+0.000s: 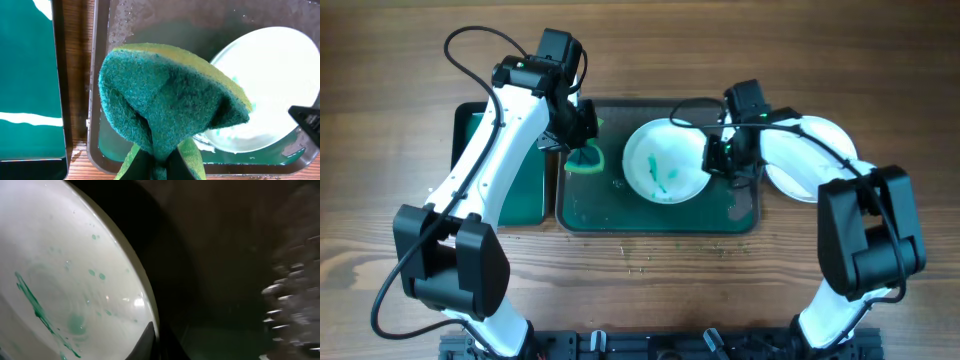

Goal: Clean dirty plates on tray and stack at the side

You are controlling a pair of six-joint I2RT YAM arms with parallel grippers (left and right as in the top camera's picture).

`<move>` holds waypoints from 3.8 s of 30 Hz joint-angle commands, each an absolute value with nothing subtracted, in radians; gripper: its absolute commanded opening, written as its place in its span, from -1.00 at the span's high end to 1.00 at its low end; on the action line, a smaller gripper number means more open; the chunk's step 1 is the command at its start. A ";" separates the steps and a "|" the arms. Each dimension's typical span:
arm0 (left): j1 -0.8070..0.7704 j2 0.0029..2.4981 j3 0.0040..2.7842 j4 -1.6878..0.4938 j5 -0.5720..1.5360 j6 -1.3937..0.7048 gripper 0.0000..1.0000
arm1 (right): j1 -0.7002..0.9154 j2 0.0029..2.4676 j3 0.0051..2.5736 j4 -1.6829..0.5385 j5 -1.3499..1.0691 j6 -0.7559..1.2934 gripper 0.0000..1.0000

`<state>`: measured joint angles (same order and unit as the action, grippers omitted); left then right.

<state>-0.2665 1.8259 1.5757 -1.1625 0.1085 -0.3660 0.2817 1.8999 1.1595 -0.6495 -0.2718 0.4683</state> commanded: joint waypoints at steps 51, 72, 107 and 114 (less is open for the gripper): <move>-0.460 2.078 1.378 -0.646 -0.102 -0.561 0.92 | 0.321 1.941 1.130 -0.511 -0.286 0.367 0.91; -0.437 2.078 1.386 -0.719 -0.179 -0.567 0.92 | 0.321 1.941 1.130 -0.518 -0.294 0.369 0.91; -0.250 1.778 1.480 -0.912 0.288 -0.364 0.92 | 0.320 1.881 1.130 -0.579 -0.403 0.284 0.91; -0.172 1.756 1.477 -0.940 0.241 -0.386 0.92 | 0.366 1.574 1.131 -0.656 0.009 0.292 0.91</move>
